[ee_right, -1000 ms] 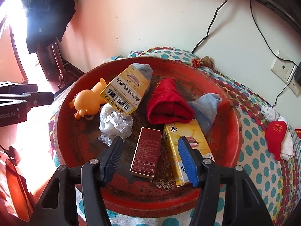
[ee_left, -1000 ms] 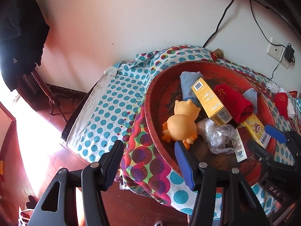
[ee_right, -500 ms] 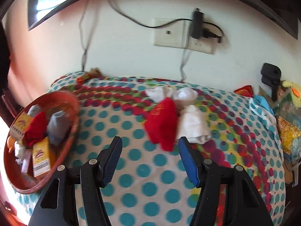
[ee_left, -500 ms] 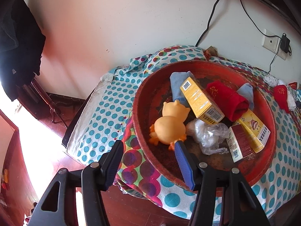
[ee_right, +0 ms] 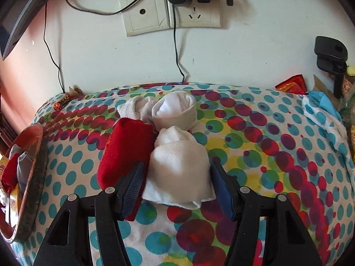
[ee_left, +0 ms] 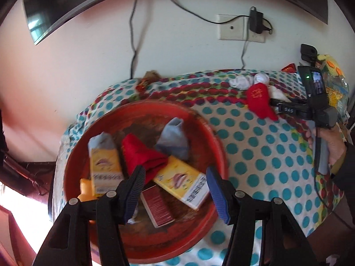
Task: Organize objects
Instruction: 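Grasp a white sock with the right tool while the left tool grasps the red embroidered sock, then carry the red sock into the tray and open the left tool while the right tool holds the white sock, then carry the white sock into the red tray and open the right tool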
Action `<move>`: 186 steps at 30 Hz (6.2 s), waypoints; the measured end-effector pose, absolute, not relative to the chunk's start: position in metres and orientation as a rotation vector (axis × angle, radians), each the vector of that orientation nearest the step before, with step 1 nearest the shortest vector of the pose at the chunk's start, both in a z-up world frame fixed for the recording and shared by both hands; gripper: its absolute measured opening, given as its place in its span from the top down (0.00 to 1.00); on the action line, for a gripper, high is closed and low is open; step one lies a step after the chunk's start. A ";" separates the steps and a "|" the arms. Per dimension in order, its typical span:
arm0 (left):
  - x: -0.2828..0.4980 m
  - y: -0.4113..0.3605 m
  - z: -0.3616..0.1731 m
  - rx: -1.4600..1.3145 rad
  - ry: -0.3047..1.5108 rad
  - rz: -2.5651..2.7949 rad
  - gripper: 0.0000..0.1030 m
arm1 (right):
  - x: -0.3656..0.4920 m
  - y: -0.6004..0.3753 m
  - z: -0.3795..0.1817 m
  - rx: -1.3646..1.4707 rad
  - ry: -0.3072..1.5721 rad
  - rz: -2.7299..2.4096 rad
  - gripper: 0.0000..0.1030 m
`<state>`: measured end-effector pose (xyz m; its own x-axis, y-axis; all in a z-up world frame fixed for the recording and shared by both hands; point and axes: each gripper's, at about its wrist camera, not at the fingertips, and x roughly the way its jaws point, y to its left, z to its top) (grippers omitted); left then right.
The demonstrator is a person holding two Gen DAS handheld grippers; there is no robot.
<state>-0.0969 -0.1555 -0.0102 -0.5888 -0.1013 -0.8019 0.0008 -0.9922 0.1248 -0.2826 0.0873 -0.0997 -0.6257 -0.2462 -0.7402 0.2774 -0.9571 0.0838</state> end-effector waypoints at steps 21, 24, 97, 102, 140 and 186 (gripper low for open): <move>-0.277 0.001 -0.094 1.477 0.014 -2.837 0.43 | -0.262 0.146 -0.108 1.212 0.166 -2.640 0.70; -0.282 0.001 -0.112 1.467 0.007 -2.820 0.43 | -0.263 0.148 -0.109 1.215 0.151 -2.633 0.70; -0.145 -0.248 -0.047 1.296 0.030 -2.553 0.75 | -0.263 0.140 -0.112 1.219 0.278 -2.659 0.72; -0.150 -0.288 -0.049 1.293 0.124 -2.517 0.75 | -0.263 0.139 -0.112 1.219 0.283 -2.659 0.72; -0.034 -0.302 -0.036 1.269 -0.105 -2.438 0.41 | -0.259 0.124 -0.112 1.209 0.450 -2.697 0.72; 0.016 -0.330 -0.003 1.260 0.114 -2.446 0.40 | -0.107 -0.192 -0.027 0.945 0.446 -2.154 0.73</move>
